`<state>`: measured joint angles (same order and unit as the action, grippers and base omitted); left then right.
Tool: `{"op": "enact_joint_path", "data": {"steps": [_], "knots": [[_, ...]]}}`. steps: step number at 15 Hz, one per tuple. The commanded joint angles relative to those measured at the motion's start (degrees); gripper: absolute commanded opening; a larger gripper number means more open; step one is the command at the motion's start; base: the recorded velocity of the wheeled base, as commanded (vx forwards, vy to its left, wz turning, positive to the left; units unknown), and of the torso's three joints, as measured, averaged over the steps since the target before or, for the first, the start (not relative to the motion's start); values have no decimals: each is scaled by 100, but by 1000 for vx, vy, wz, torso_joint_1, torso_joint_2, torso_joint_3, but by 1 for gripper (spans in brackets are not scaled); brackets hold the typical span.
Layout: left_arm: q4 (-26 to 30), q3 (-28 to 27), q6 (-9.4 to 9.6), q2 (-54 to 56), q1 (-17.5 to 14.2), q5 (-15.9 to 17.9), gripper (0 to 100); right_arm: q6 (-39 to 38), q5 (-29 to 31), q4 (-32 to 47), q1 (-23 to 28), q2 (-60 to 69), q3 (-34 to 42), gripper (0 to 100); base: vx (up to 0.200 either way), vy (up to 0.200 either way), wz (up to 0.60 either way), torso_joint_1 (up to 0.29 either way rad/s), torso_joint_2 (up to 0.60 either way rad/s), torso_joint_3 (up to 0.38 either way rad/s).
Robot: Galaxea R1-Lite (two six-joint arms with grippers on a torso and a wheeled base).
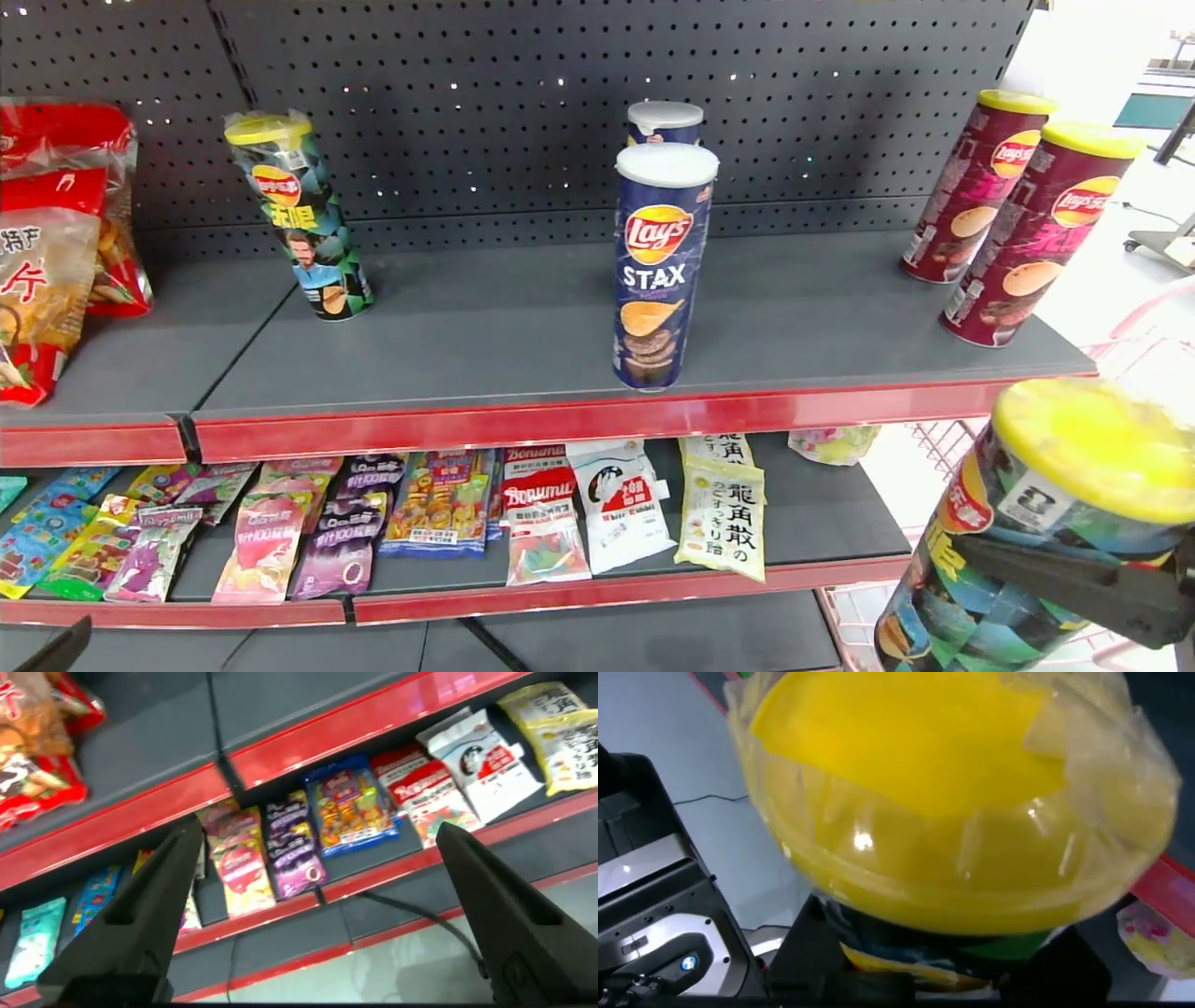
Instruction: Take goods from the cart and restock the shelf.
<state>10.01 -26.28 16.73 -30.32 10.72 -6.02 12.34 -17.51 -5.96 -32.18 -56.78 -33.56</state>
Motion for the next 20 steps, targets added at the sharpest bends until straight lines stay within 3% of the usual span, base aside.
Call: {"op": "enact_joint_path", "data": {"steps": [1,6,10,20], "knots": [[1,0,6,0,1,-4,100,6,-16,-2,-42,-17,-10,0,0,200,0,2,7,2],[1,9,6,87,1,-13,100,32,-34,-2,-78,-8,-80,0,0,200,0,2,2,3],[1,-8,15,79,1,-13,100,41,-34,-10,-438,9,-72,0,0,200,0,1,1,4],[-8,-17,103,79,1,-13,100,41,-34,-2,-456,9,-89,0,0,200,0,2,3,3]]}}
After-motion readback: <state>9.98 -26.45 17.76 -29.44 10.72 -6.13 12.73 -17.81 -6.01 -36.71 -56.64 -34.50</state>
